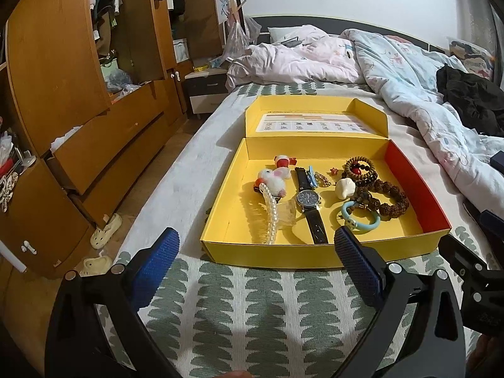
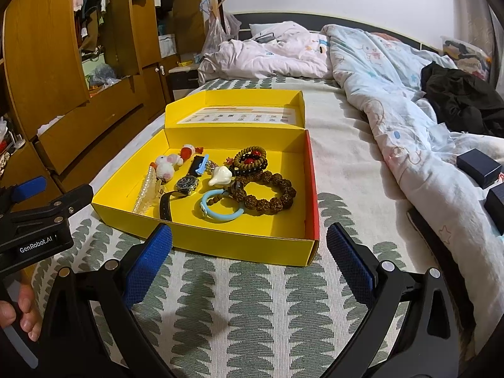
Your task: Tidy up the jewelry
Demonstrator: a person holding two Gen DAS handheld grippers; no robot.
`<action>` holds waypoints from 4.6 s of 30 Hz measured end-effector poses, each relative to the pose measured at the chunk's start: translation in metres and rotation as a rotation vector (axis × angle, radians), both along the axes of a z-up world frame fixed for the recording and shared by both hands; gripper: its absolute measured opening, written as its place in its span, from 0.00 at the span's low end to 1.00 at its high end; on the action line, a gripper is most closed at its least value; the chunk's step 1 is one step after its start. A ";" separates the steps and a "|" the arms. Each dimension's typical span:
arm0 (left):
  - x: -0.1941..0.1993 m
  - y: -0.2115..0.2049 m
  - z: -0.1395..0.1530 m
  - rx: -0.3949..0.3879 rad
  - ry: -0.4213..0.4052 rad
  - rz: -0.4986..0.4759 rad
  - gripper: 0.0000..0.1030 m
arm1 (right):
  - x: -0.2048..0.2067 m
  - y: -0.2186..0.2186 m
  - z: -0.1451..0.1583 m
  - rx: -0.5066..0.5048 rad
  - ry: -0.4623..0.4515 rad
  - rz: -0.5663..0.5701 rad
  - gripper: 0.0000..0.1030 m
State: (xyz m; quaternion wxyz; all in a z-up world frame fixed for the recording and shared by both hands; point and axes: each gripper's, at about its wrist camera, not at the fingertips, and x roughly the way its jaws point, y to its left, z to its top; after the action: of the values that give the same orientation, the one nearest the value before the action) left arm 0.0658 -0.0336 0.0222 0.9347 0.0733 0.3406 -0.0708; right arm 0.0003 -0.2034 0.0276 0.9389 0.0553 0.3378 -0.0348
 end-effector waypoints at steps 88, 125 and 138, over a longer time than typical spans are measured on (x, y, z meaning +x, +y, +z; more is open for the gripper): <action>0.006 -0.001 -0.008 0.012 0.010 0.011 0.95 | -0.002 -0.017 -0.002 -0.003 0.011 -0.025 0.96; 0.006 0.002 -0.006 0.012 0.002 -0.005 0.95 | -0.002 -0.018 -0.002 -0.006 0.012 -0.025 0.96; 0.006 0.003 -0.006 0.012 0.002 -0.005 0.95 | -0.003 -0.019 -0.002 -0.007 0.012 -0.025 0.96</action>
State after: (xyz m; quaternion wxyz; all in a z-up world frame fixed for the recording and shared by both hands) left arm 0.0717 -0.0311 0.0160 0.9337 0.0796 0.3417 -0.0711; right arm -0.0025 -0.2228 0.0258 0.9367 0.0559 0.3424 -0.0479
